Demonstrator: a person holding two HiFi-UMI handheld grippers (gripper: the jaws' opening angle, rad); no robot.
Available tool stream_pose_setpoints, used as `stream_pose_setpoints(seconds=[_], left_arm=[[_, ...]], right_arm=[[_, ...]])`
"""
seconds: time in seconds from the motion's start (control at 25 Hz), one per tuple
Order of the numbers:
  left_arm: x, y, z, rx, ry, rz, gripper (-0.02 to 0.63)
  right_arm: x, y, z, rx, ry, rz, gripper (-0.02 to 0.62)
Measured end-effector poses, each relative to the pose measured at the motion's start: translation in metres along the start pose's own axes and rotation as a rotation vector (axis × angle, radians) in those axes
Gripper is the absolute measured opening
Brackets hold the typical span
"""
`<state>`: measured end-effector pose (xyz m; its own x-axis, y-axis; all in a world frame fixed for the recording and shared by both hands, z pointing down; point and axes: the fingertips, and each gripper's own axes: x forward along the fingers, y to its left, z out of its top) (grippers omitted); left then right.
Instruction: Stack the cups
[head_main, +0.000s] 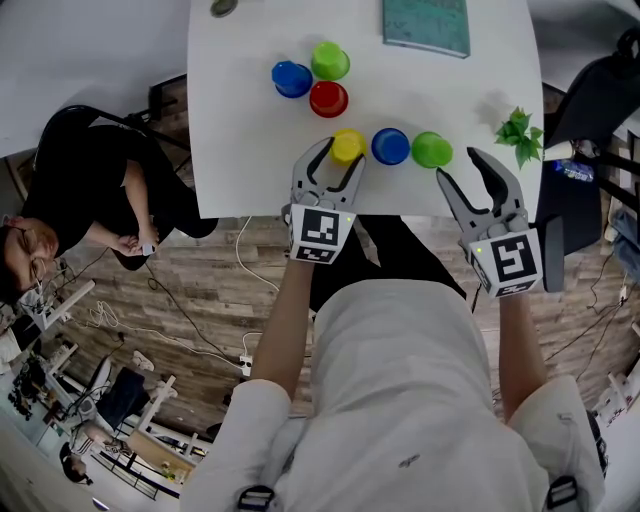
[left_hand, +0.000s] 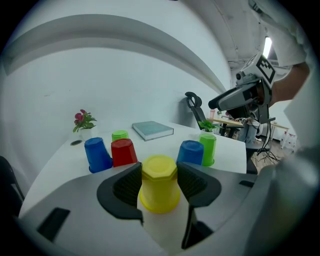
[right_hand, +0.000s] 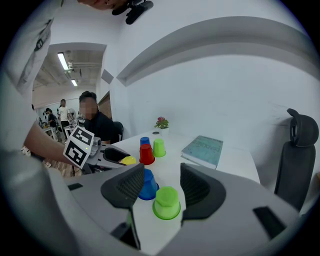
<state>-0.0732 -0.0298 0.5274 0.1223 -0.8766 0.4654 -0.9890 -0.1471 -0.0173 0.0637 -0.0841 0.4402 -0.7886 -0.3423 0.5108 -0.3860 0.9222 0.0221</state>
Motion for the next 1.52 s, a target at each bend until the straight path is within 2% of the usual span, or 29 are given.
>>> stream_pose_setpoints(seconds=[0.12,0.24,0.4,0.6,0.84,1.24,1.52], left_arm=[[0.001,-0.003,0.0,-0.003,-0.001,-0.021,0.229],[0.001,-0.007,0.003,-0.005,-0.008,-0.049,0.261],[-0.007,-0.007,0.02,-0.014,-0.042,-0.065,0.275],[-0.011,0.008,0.048,-0.023,-0.099,-0.046,0.279],[-0.001,0.041,0.062,-0.053,-0.111,-0.01,0.278],[0.042,0.073,0.034,-0.021,0.027,0.013,0.278],[0.055,0.075,0.026,0.017,0.075,0.005,0.275]], right_arm=[[-0.001,0.0,0.0,-0.001,-0.001,-0.001,0.229],[-0.001,-0.002,0.001,0.004,-0.001,-0.005,0.229],[0.001,-0.003,0.006,0.011,-0.007,-0.01,0.229],[0.007,-0.003,0.017,0.01,-0.021,-0.01,0.229],[0.008,-0.005,0.026,0.01,-0.026,-0.03,0.229],[-0.003,-0.018,0.028,0.039,0.0,-0.113,0.229],[-0.007,-0.022,0.031,0.057,0.001,-0.145,0.225]])
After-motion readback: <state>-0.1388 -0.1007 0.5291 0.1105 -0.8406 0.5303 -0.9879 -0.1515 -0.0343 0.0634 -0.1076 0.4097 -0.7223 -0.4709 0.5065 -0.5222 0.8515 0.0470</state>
